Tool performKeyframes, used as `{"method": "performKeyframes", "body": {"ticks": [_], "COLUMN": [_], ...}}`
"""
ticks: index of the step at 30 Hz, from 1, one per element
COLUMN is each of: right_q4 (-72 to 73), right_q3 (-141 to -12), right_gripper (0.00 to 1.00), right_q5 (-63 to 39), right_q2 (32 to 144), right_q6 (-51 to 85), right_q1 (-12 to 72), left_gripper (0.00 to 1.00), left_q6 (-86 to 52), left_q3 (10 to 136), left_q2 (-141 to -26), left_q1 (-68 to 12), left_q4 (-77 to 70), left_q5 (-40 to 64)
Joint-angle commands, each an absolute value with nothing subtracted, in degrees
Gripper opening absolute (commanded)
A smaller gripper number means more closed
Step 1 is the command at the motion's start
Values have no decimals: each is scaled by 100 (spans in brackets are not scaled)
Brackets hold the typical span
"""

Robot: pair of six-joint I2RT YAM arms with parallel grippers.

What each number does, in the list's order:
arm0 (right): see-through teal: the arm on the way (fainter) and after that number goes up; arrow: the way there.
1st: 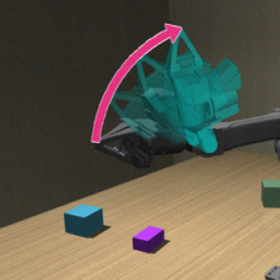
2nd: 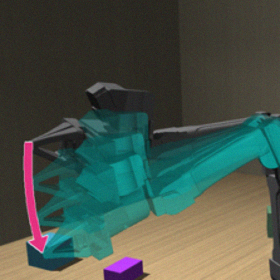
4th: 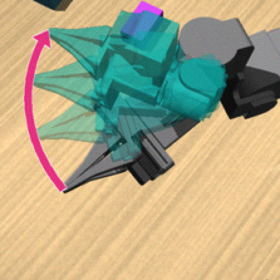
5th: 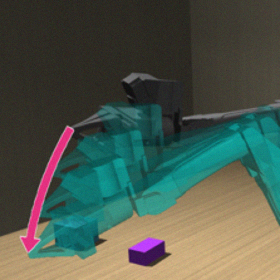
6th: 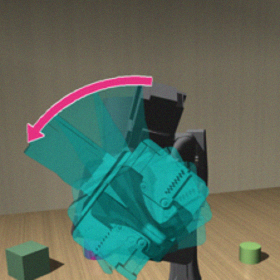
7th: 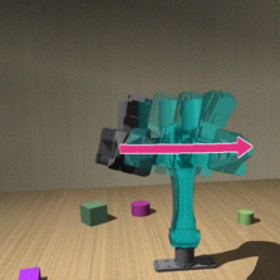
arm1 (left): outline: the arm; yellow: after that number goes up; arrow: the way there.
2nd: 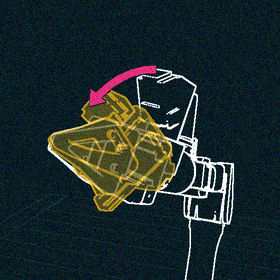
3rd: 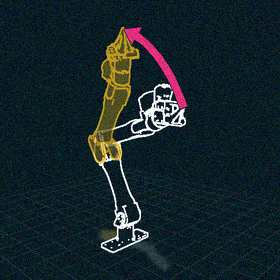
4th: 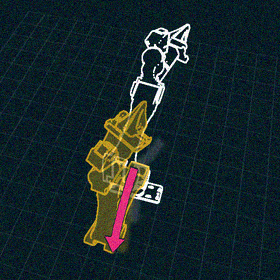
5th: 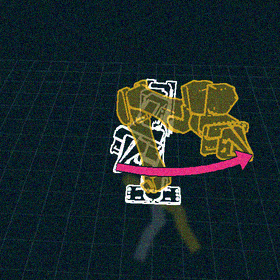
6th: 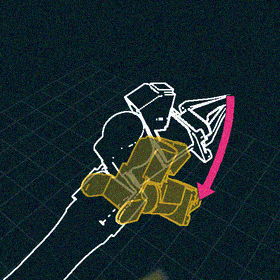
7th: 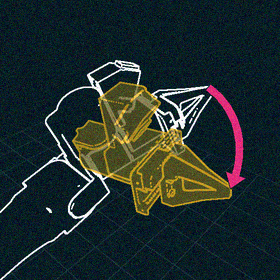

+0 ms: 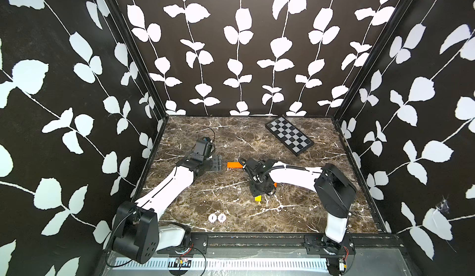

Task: Assemble the number 7 with building blocks
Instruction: Assemble the building block at the center of the board.

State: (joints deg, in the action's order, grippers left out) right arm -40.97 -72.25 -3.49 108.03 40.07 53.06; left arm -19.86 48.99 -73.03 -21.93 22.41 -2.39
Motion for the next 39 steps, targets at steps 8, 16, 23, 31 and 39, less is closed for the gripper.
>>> {"method": "performKeyframes", "body": {"ticks": [8,16,23,31,39], "right_q4": [-4228,-4179,-4152,-4157,-4140], "right_q3": [-6987,-6988,-7077,-7013,-6976], "right_gripper": [44,44,40,22,10], "right_q5": [-303,-222,-219,-123,-105], "right_q2": [10743,10685,10708,10736,10679], "right_q6": [4388,4445,4491,4747,5073], "right_q1": [5247,5242,5246,5243,5320], "left_gripper": [79,79,79,79,79], "left_q6": [-1924,-1925,-1890,-1780,-1767], "left_q3": [4811,4799,4817,4807,4765], "left_q2": [-7129,-7118,-7128,-7054,-7069], "left_q1": [-2191,-2191,-2190,-2191,-2187], "left_q4": [2253,2252,2227,2224,2134], "left_q5": [-260,-260,-251,-280,-132]}}
